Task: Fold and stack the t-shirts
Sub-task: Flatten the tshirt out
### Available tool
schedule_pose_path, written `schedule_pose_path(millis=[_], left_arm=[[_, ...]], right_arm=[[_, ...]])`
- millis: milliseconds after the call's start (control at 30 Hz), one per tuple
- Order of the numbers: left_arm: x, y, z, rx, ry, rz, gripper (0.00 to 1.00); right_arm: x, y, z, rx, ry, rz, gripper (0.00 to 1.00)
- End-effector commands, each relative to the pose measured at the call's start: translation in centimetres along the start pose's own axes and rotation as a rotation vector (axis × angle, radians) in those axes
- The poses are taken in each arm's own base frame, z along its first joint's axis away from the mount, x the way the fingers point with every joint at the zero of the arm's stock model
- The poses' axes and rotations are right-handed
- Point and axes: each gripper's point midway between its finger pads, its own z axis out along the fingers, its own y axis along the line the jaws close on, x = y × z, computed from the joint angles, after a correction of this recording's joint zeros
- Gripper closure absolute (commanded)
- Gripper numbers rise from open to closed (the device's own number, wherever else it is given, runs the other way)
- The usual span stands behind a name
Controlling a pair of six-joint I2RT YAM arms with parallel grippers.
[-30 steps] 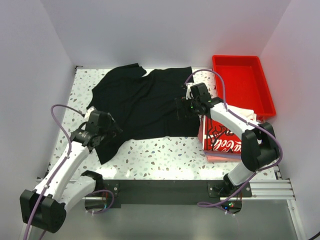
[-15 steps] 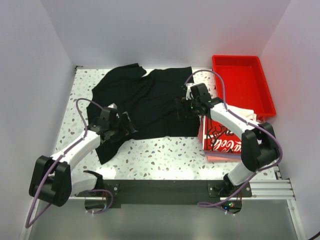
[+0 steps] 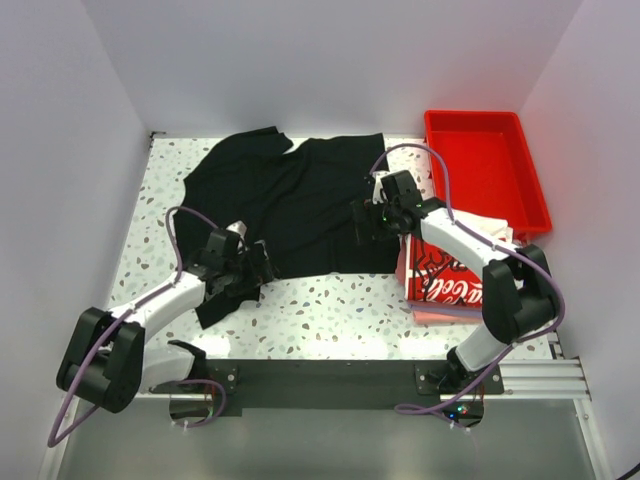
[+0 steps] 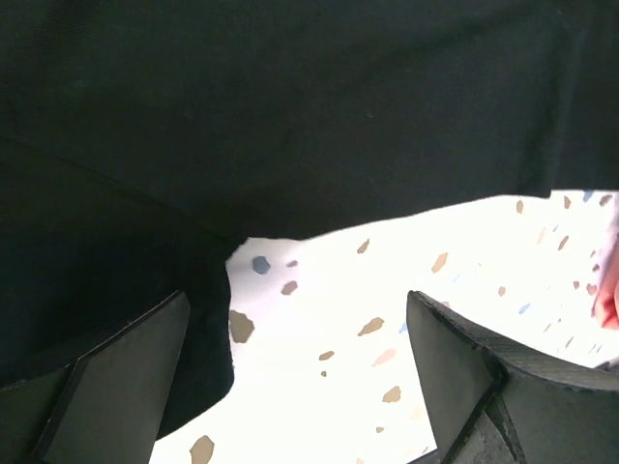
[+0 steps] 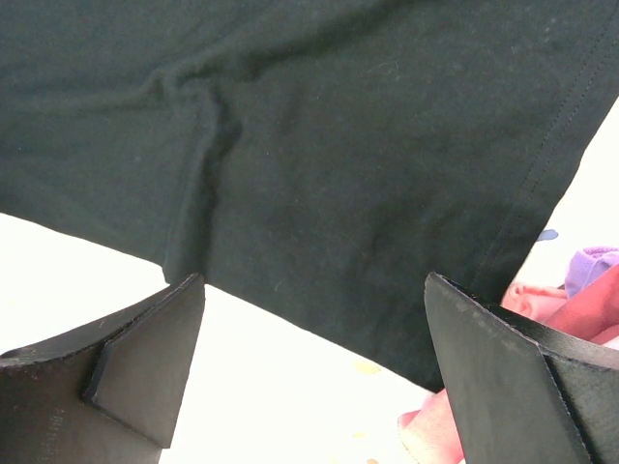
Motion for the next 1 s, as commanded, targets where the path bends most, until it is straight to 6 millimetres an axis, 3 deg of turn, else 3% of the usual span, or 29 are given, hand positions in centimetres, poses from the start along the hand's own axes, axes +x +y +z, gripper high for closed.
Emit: schedule_pose_path(millis=[0,267,400,433,500,533,600,633,700,733,900,967], left_arm=[[3.0,0.1,0.1,0.036,0.083,0.006,0.00],[5.2,-2.5,-1.7,0.111,0.105,0.056,0.00],[3.6,-2.7,-3.1,0.066,0.047,0.081,0.00],[1.9,-3.8,-4.0,0.070,-0.002,0.093,0.00],[-0.1,-3.8,-5.0,0.016,-0.070,0.116,0.00],[-2.3,-5.4,-6.1,0.034,-0.135,0.126,0.00],[-5.2,-5.2,-6.7,-0.046,-0.227,0.128,0.00],[-7.8,-6.4,-7.9,-0.050,-0.291,0.122,0.00],[-10.7,-5.8,-7.9,-0.141,-0.345,0.110,0.00],[-13.6,-5.9,-8.7,-0.151,-0.405,0.080,0.00],[-21.7,-5.0,-6.0,-0.144,-0.494,0.027,0.00],[-23.4,-3.7,-3.6,-0.185,-0.465,0.040,0.00]], right_arm=[[-0.8,0.0,-1.3,0.014,-0.041,-0.005,0.01],[-1.1,0.1,-1.6,0.006,-0.053,-0.014,0.01],[-1.4,0.3,-2.0,0.002,-0.062,-0.020,0.01],[-1.8,0.4,-2.2,-0.001,-0.071,-0.025,0.01],[-2.1,0.4,-2.4,0.003,-0.076,-0.027,0.01],[-2.5,0.4,-2.6,0.003,-0.087,-0.025,0.01],[-2.9,0.4,-2.6,0.010,-0.092,-0.024,0.01],[-3.4,0.4,-2.6,0.013,-0.095,-0.024,0.01],[-3.7,0.5,-2.4,0.013,-0.094,-0.021,0.01],[-4.0,0.7,-2.2,0.007,-0.092,-0.019,0.01],[-3.6,1.4,-1.3,-0.032,-0.072,0.015,0.01],[-2.5,1.7,-0.6,-0.059,-0.040,0.019,0.01]])
